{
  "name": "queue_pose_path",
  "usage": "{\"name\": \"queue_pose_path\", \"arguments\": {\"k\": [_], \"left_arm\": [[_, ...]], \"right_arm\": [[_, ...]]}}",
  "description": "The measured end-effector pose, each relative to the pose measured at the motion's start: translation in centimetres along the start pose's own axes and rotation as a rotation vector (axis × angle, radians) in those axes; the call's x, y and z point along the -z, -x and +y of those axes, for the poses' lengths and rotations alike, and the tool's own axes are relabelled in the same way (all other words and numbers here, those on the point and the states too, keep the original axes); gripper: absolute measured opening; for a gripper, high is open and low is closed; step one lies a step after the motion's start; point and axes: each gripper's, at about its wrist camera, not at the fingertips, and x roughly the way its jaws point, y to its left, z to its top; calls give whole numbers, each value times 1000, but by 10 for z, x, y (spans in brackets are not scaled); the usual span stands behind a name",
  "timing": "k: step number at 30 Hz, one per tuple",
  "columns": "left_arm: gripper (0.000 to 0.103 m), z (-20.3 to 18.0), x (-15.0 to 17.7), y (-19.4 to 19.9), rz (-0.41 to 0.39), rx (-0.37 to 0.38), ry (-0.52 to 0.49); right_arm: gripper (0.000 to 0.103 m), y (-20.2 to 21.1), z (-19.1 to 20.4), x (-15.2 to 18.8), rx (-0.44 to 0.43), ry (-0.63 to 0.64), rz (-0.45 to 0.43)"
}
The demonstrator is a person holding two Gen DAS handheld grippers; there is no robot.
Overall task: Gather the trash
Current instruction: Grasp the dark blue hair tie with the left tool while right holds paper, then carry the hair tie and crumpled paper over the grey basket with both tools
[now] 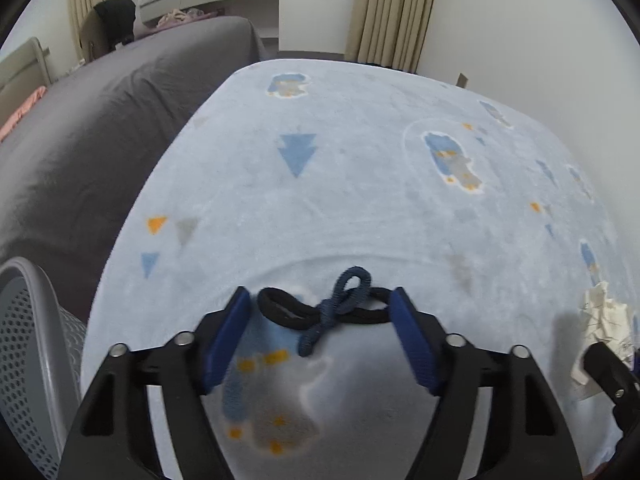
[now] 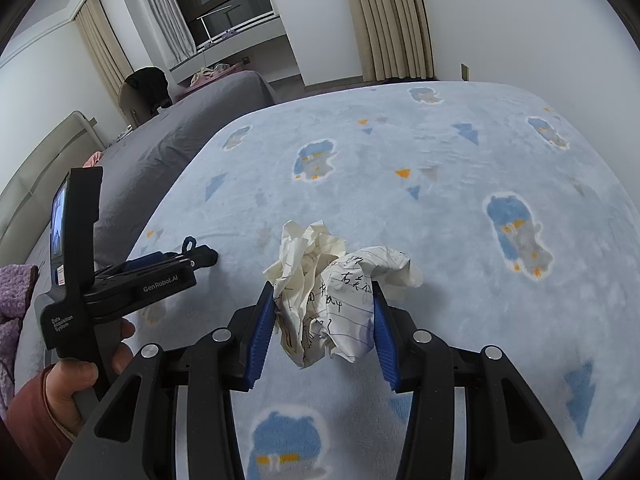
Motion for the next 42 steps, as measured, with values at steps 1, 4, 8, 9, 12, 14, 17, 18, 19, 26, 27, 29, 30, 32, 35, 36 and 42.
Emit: {"name": "queue_pose_path", "arguments": {"k": [1,4,8,9,12,14,17,18,19,26,27,29,30,32,35,36,42], "left_arm": [[57,0,0,1,-1,4,-2],[31,-2,3,5,-2,12,-14],[15,1,6,14,2,37,-9],[15,1,7,17,1,37,-9],[15,3,13,32,-14,31,-20],[15,6,18,45,-28,28,-26],[15,12,27,65,-48,19,-32],[15,15,30,73,-58,15,-33],[15,17,32,79,-67,11,-34],[15,47,59,123,-106,-20,-20],[15,53,63,128,-109,-24,-15],[15,66,71,138,-117,-34,-2],[15,73,75,142,-121,-40,4],[15,87,83,150,-126,-50,19],[15,111,94,160,-125,-77,47],[15,120,98,163,-123,-89,58],[15,172,116,174,-117,-172,116]], "right_arm": [[44,0,0,0,0,0,-1],[44,0,0,0,1,1,-2],[44,0,0,0,1,3,-3],[44,0,0,0,2,3,-3],[44,1,2,0,5,9,-6],[44,3,4,1,0,10,-6],[44,7,11,3,5,21,-9],[44,9,14,3,5,23,-10],[44,12,18,4,2,26,-12],[44,28,57,23,-24,53,-4],[44,28,64,26,-29,60,1],[44,29,81,33,-43,86,12],[44,30,89,35,-48,97,14],[44,32,107,39,-66,124,17],[44,31,132,43,-99,155,26],[44,30,139,44,-108,165,29],[44,19,197,51,-193,255,52]]}}
